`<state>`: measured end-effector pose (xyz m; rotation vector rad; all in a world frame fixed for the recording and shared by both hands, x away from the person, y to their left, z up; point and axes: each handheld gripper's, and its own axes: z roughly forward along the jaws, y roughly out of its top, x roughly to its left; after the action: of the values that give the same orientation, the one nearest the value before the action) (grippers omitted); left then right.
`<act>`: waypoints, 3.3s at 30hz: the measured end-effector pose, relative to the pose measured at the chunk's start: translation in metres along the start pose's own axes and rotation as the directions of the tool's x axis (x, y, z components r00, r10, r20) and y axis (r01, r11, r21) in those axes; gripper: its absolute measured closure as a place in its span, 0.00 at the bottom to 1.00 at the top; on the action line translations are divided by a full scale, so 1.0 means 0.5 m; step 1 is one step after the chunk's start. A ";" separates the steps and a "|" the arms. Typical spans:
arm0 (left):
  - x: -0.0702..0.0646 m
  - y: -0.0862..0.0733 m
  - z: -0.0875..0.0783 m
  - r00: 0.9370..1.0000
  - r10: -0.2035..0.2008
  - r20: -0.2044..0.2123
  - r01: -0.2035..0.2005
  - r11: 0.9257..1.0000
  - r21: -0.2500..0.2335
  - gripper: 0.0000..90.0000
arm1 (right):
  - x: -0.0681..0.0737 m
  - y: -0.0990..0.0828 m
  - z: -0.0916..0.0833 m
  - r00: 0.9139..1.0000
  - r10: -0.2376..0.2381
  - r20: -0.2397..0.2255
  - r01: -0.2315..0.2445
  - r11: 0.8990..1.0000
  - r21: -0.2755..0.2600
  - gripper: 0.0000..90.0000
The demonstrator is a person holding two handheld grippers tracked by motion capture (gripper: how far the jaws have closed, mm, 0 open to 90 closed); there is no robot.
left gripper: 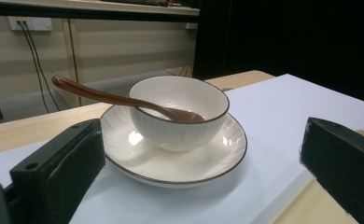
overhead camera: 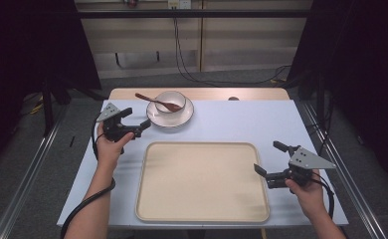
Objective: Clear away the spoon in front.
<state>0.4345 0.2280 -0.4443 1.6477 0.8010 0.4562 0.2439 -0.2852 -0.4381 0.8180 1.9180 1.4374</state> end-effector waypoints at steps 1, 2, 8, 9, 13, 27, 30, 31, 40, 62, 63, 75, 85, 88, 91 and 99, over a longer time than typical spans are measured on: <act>0.002 -0.001 0.004 1.000 -0.008 0.007 0.008 1.000 -0.009 0.00 | 0.000 0.000 0.000 1.000 0.002 0.001 -0.002 1.000 -0.001 0.01; 0.002 -0.001 0.005 1.000 -0.015 -0.004 0.015 1.000 -0.008 0.00 | 0.000 0.000 0.001 1.000 -0.001 0.005 0.001 1.000 0.000 0.01; 0.008 -0.002 0.022 0.999 -0.041 -0.007 0.041 0.999 -0.013 0.00 | 0.001 0.000 0.000 1.000 0.002 0.003 -0.002 1.000 0.003 0.01; 0.009 -0.001 0.023 0.999 -0.039 -0.019 0.039 0.999 -0.010 0.00 | 0.001 0.000 0.001 1.000 0.000 0.002 0.000 1.000 0.001 0.01; 0.010 0.002 0.035 0.999 -0.042 -0.016 0.042 0.999 -0.006 0.00 | 0.001 -0.001 0.000 1.000 0.000 0.003 0.000 1.000 0.004 0.01; 0.026 0.013 0.076 0.997 -0.046 -0.056 0.048 0.998 0.037 0.01 | 0.004 -0.002 -0.002 1.000 -0.015 0.003 0.015 1.000 0.009 0.01; 0.034 0.011 0.081 0.997 -0.053 -0.060 0.056 0.997 0.047 0.01 | 0.006 -0.002 -0.002 1.000 -0.011 0.001 0.011 1.000 0.013 0.01; 0.035 0.009 0.082 0.996 -0.058 -0.071 0.062 0.997 0.049 0.02 | 0.006 -0.002 -0.002 1.000 -0.017 0.003 0.017 1.000 0.016 0.01; 0.051 -0.003 0.102 0.993 -0.071 -0.091 0.076 0.995 0.060 0.03 | 0.005 -0.003 0.000 1.000 -0.024 -0.006 0.024 1.000 0.018 0.01; 0.069 -0.002 0.134 0.983 -0.129 -0.130 0.135 0.990 0.046 0.04 | 0.011 -0.005 0.006 0.999 -0.049 -0.013 0.049 0.998 0.025 0.02; 0.070 -0.001 0.136 0.983 -0.128 -0.131 0.135 0.990 0.047 0.04 | 0.011 -0.004 0.006 0.999 -0.053 -0.010 0.054 0.998 0.024 0.02; 0.080 0.009 0.150 0.979 -0.153 -0.137 0.161 0.986 0.045 0.07 | 0.013 -0.005 0.007 0.998 -0.063 -0.016 0.064 0.997 0.031 0.02; 0.087 0.000 0.155 0.967 -0.201 -0.155 0.208 0.978 0.029 0.16 | 0.015 -0.005 0.007 0.998 -0.059 -0.016 0.060 0.998 0.034 0.02; 0.086 -0.001 0.158 0.967 -0.204 -0.153 0.210 0.977 0.024 0.17 | 0.014 -0.006 0.007 0.998 -0.060 -0.018 0.061 0.998 0.035 0.02; 0.085 0.000 0.163 0.969 -0.196 -0.153 0.203 0.979 0.034 0.20 | 0.014 -0.005 0.006 0.998 -0.060 -0.014 0.061 0.998 0.034 0.02; 0.075 0.007 0.174 0.971 -0.186 -0.150 0.193 0.981 0.027 0.27 | 0.013 -0.005 0.005 0.998 -0.063 -0.014 0.063 0.997 0.032 0.02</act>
<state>0.5203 0.1942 -0.4663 1.5706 1.0739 0.4314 0.2413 -0.2790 -0.4416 0.7573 1.9639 1.3812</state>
